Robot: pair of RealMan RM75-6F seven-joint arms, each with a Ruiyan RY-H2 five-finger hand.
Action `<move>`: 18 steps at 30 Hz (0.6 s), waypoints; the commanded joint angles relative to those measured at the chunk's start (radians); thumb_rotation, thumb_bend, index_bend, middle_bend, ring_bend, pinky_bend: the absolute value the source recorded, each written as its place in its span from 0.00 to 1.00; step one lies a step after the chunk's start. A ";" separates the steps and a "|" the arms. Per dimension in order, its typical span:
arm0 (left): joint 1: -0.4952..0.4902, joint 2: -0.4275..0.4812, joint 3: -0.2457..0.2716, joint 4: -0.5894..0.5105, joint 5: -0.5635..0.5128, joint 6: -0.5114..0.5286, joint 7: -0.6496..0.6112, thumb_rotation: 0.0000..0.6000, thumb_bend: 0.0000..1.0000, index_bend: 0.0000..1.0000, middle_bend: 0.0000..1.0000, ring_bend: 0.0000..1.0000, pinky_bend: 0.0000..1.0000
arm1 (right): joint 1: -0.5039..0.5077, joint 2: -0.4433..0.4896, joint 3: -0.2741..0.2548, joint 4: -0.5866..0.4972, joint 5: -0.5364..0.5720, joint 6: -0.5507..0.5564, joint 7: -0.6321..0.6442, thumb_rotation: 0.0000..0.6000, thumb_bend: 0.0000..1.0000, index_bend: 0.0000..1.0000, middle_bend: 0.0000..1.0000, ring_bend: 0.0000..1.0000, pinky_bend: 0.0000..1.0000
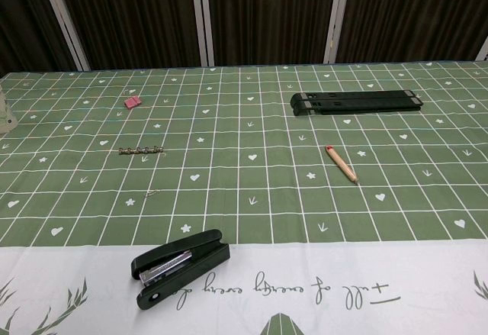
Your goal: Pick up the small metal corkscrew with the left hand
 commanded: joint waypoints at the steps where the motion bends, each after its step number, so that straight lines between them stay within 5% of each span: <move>1: 0.001 -0.001 -0.002 0.001 0.001 0.000 0.001 1.00 0.13 0.00 0.00 0.00 0.00 | 0.000 0.000 -0.001 -0.001 -0.002 0.000 -0.001 1.00 0.09 0.05 0.00 0.00 0.04; 11: -0.013 0.006 -0.021 -0.027 -0.042 -0.047 -0.004 1.00 0.13 0.00 0.00 0.00 0.00 | -0.002 0.002 -0.003 -0.006 -0.005 0.003 0.001 1.00 0.09 0.05 0.00 0.00 0.04; 18: -0.097 -0.009 -0.098 -0.067 -0.146 -0.153 0.063 1.00 0.19 0.09 0.00 0.00 0.00 | -0.001 0.008 -0.003 -0.012 0.007 -0.010 0.019 1.00 0.09 0.05 0.00 0.00 0.04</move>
